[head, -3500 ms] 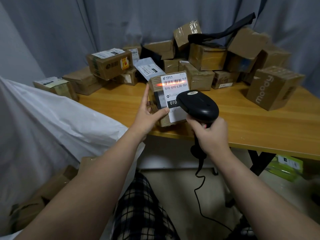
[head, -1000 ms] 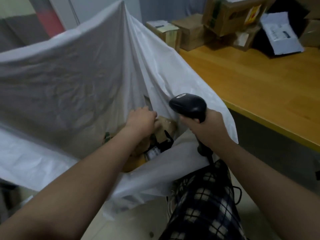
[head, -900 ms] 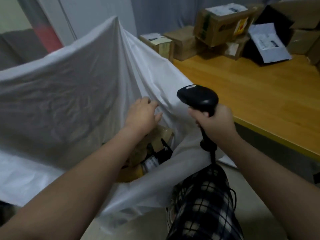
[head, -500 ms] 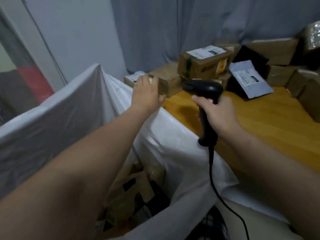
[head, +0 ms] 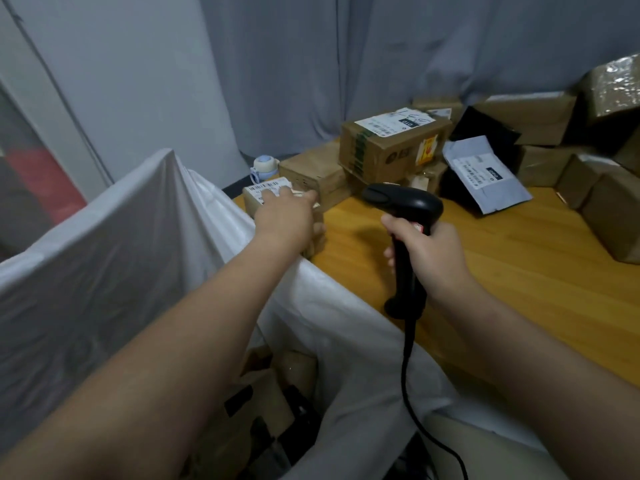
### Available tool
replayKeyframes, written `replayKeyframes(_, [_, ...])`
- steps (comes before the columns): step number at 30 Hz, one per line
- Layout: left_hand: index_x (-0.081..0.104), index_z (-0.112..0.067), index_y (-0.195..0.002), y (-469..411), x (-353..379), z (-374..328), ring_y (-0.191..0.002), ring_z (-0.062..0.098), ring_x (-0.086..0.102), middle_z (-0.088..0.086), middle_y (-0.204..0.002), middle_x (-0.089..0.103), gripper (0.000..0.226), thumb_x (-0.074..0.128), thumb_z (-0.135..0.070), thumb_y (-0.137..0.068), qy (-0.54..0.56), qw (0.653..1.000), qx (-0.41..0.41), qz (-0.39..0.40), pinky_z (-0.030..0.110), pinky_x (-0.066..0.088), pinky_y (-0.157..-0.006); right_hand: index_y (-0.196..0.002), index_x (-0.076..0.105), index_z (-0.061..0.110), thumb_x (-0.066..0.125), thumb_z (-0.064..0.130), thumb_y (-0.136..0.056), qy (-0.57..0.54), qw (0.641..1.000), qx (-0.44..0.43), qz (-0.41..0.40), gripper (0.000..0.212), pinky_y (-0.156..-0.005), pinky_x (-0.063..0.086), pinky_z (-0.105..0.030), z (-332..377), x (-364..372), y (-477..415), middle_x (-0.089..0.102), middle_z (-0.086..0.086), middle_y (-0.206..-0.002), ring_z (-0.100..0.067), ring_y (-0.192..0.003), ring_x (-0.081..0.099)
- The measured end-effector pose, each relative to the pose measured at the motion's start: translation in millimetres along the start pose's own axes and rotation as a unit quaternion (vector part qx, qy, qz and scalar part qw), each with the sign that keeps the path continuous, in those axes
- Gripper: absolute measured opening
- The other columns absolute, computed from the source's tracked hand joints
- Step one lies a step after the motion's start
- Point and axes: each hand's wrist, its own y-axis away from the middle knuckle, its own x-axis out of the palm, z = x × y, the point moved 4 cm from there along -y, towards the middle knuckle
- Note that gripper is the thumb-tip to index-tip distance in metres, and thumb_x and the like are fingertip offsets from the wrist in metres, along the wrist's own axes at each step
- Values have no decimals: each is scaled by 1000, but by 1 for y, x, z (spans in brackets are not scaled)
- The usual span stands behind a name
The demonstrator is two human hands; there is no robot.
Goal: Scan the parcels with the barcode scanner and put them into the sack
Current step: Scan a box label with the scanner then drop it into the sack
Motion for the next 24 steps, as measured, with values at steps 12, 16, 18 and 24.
replayKeyframes(12, [20, -27, -149, 156, -21, -123, -143, 23, 23, -2, -151, 37, 90, 56, -69, -79, 87, 983, 153, -60, 41, 44, -95, -86, 66, 15, 70, 28, -86, 1, 998, 0, -69, 14, -60, 52, -30, 3, -120, 105, 64, -4, -62, -14, -55, 61])
replayKeyframes(16, [23, -26, -149, 182, -21, -172, -146, 19, 17, -7, -156, 29, 89, 55, -70, -79, 108, 972, 199, -57, 41, 42, -98, -84, 64, 15, 69, 29, -87, -6, 993, 17, -116, 16, -66, 51, -33, 4, -164, 132, 63, -5, -64, -17, -58, 60])
replayKeyframes(18, [21, -30, -151, 191, -21, -196, -146, 19, 16, -9, -158, 24, 88, 52, -71, -80, 105, 965, 232, -61, 41, 43, -99, -87, 64, 15, 69, 31, -87, -18, 990, 34, -133, 17, -64, 50, -31, 5, -180, 141, 62, -5, -68, -17, -61, 60])
replayKeyframes(24, [24, -33, -151, 207, -25, -244, -143, 20, 21, -3, -156, 28, 74, 43, -67, -88, 159, 925, 343, -49, 43, 38, -104, -93, 63, 21, 72, 27, -86, -89, 981, 87, -152, 13, -56, 50, -28, 2, -209, 156, 68, -2, -85, -18, -78, 66])
